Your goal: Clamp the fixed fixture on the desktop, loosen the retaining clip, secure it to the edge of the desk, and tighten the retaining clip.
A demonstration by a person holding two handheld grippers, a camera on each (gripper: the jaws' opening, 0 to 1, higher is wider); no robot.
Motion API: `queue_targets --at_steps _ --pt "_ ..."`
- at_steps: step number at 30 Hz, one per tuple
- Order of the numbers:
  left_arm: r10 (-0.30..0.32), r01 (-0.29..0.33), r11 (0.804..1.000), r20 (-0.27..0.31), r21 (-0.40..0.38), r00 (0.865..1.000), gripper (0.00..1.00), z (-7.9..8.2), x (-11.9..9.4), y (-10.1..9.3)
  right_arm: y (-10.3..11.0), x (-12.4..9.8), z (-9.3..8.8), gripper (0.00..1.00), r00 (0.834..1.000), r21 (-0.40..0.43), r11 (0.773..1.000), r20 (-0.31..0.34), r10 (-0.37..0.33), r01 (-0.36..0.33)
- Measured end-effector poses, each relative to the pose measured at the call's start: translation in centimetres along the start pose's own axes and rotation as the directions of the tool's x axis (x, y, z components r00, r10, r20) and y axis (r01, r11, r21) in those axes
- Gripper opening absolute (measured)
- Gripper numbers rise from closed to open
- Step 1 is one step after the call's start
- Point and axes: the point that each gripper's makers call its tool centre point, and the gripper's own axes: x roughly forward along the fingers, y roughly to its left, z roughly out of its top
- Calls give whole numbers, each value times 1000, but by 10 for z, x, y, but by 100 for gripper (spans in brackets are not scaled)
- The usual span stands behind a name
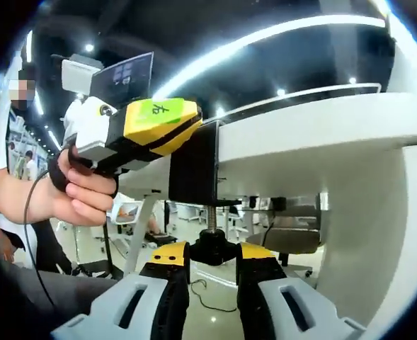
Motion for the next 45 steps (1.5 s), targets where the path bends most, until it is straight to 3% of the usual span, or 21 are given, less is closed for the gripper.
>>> queue_targets --at_steps 4,8,9,11,12,15,17,19,20,21,23,25,28,34,38,42,45 --pt "0 0 1000 -7 2 1000 1 -1 0 1 -1 -4 -1 24 999 25 999 -3 33 -33" --pt "-2 2 1000 -4 -2 1000 1 -1 0 1 -1 -7 -9 25 999 80 996 -3 -38 39" --pt "-1 1 1000 -3 -1 1000 1 -1 0 1 -5 -9 -14 29 997 30 996 -18 -81 81" --pt "-2 2 1000 -1 -1 1000 1 -1 0 1 -8 -11 -15 48 988 -88 984 -26 -155 152" --pt "-2 2 1000 -2 1 1000 1 -1 0 1 -4 -11 -17 53 984 -90 981 -36 -176 172" --pt "-6 6 1000 -3 -5 1000 1 -1 -1 1 6 -13 -14 49 975 -85 973 -34 -219 215" --pt "-13 13 1000 -7 -5 1000 1 -1 -1 1 6 -17 -9 43 957 -92 954 -16 -288 286" --pt "-14 14 1000 -13 5 1000 1 -2 -1 0 3 -19 -6 43 931 -48 930 -8 -365 364" --pt "-14 14 1000 -13 7 1000 1 -2 -1 0 -2 -22 -7 43 904 15 904 -14 -428 428" --pt "-13 13 1000 -11 5 1000 1 -1 -1 0 -11 -29 -9 44 854 63 852 -25 -519 520" --pt "-9 9 1000 -1 0 1000 1 -1 -1 1 -12 -32 -5 43 808 126 802 1 -589 585" --pt "-4 5 999 25 -49 1000 1 1 -2 2 -7 -29 -9 42 783 61 781 -30 -622 622" --pt "1 1 998 39 -58 999 1 1 -3 3 1 -15 -6 42 784 -19 784 -19 -621 620" --pt "1 0 999 29 -44 1000 1 1 -2 2 -1 -3 3 36 785 3 785 6 -620 620" --pt "-3 4 999 19 -31 1000 1 0 -2 2 -7 -7 3 25 774 -38 774 7 -633 632" --pt "-6 6 1000 16 -26 1000 1 0 -1 1 -3 -4 3 24 839 -66 837 13 -544 543" --pt "-6 6 1000 18 -28 1000 1 0 -1 1 0 -5 3 24 892 -35 891 15 -453 453"
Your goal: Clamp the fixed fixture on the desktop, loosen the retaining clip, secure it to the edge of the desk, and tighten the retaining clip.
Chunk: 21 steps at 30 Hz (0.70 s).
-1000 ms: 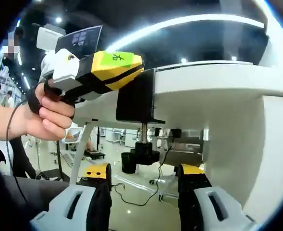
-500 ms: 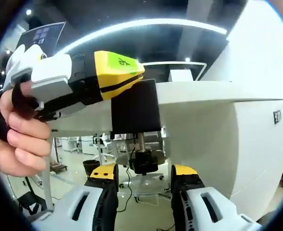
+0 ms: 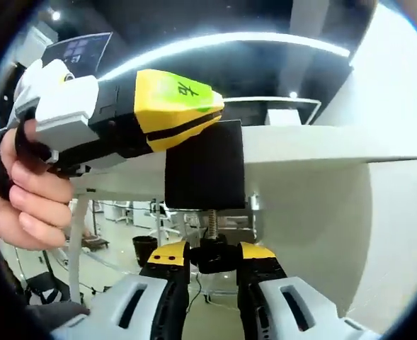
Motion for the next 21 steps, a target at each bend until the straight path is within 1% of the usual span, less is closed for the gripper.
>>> queue_targets --at_steps 2,3,4,5,6,8,9,11,12,15,16,19,20,21 --pt "2 -2 1000 -2 1 1000 1 0 0 0 0 -2 0 24 998 20 998 7 64 -64" --pt "3 -3 1000 -4 3 1000 1 0 0 0 0 5 -4 24 993 14 993 8 115 -115" --pt "2 -2 1000 -5 4 1000 1 0 -1 0 2 6 -5 24 988 25 987 4 156 -157" --pt "1 -1 1000 -6 4 1000 1 0 -1 1 2 8 -5 24 983 50 982 5 183 -183" --pt "1 -1 1000 -6 3 1000 1 -1 -1 1 3 9 -7 24 972 95 968 -3 235 -234" --pt "-1 1 1000 -5 1 1000 1 -1 -1 1 3 10 -7 24 957 60 955 -18 291 -290" --pt "-2 2 1000 -10 6 1000 1 -1 -1 0 4 10 -6 24 951 18 952 -30 307 -306" --pt "-6 7 1000 -16 11 1000 1 -1 -2 0 7 10 -8 24 938 -40 938 -61 341 -343" --pt "-7 7 1000 -15 1 1000 1 -1 -2 0 7 10 -8 24 936 -54 936 -67 344 -348" --pt "-9 9 1000 -1 -7 1000 1 -2 -1 0 8 10 -8 24 934 -57 933 -66 350 -354" --pt "-10 10 1000 -3 -9 1000 1 -2 0 0 7 9 -8 24 939 -65 937 -65 338 -342" --pt "-13 13 1000 -18 3 1000 1 -4 1 -2 1 3 -8 27 966 -91 962 -55 253 -257" --pt "-13 13 1000 -23 8 1000 1 -5 2 -2 -2 0 -7 29 976 -101 971 -46 213 -217" --pt "-13 14 1000 -27 13 1000 1 -5 2 -2 -5 -5 -6 34 985 -82 982 -40 168 -170"
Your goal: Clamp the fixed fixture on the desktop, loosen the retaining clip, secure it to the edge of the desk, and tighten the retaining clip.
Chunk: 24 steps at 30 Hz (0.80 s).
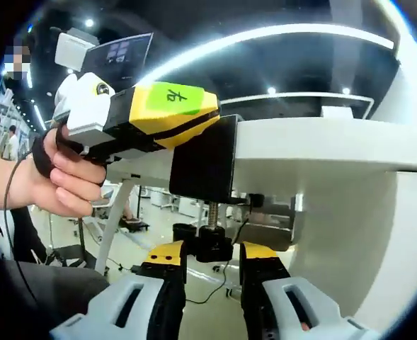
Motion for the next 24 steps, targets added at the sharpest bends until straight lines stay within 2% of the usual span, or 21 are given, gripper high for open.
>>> queue_targets --at_steps 3,6,7,9,11,12,15,18,24 --pt "2 -2 1000 -5 8 1000 1 0 -1 0 1 -14 0 41 996 110 990 -2 -91 91" --pt "3 -3 1000 0 8 1000 1 0 -1 1 5 -23 -1 42 983 191 964 -18 -184 184" --pt "3 -3 1000 3 11 1000 1 0 -1 1 8 -23 -3 42 979 174 964 -42 -199 203" --pt "5 -5 1000 9 15 1000 1 0 -2 0 12 -19 -6 42 972 87 969 -69 -225 231" --pt "8 -8 1000 12 17 1000 1 0 -2 0 6 -17 -10 42 952 2 955 -83 -294 296" --pt "9 -9 1000 10 18 1000 1 0 -2 0 4 -17 -12 41 947 -1 951 -96 -307 308" --pt "14 -14 1000 4 27 1000 1 1 -2 1 -1 -10 -13 41 943 118 936 -90 -322 331" --pt "17 -17 1000 13 18 1000 1 2 -2 1 -2 -5 -5 41 939 100 934 -73 -337 343" --pt "19 -19 1000 21 13 1000 1 2 -2 2 6 8 9 39 944 88 940 -50 -326 329"
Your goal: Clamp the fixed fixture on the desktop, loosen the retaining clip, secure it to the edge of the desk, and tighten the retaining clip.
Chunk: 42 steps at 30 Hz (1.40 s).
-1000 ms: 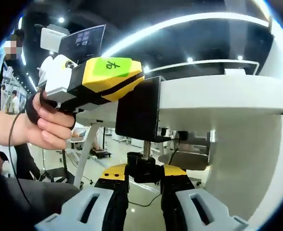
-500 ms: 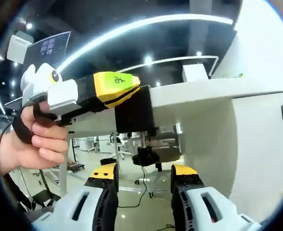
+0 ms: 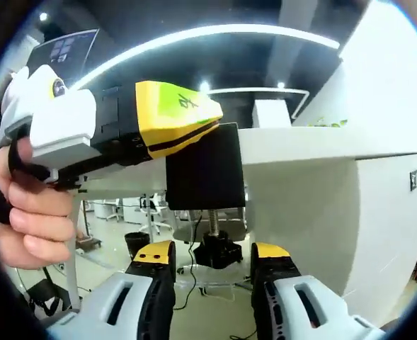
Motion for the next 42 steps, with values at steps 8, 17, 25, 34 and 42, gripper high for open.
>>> queue_targets --at_steps 8,17,25,34,42 --pt "-4 5 1000 -8 14 1000 1 1 0 0 -10 2 2 25 999 -27 999 16 44 -44" --pt "-7 7 1000 3 5 1000 1 2 0 0 -5 4 2 25 936 41 937 64 345 -348" --pt "-6 6 1000 13 -7 1000 1 2 -1 1 0 5 -3 25 864 31 864 34 502 -503" --pt "-10 10 1000 13 -6 1000 1 1 -1 0 -8 -11 -7 26 967 61 968 89 239 -245" --pt "2 -2 1000 8 0 1000 1 -1 -2 1 6 -16 -7 40 984 55 985 71 161 -165"
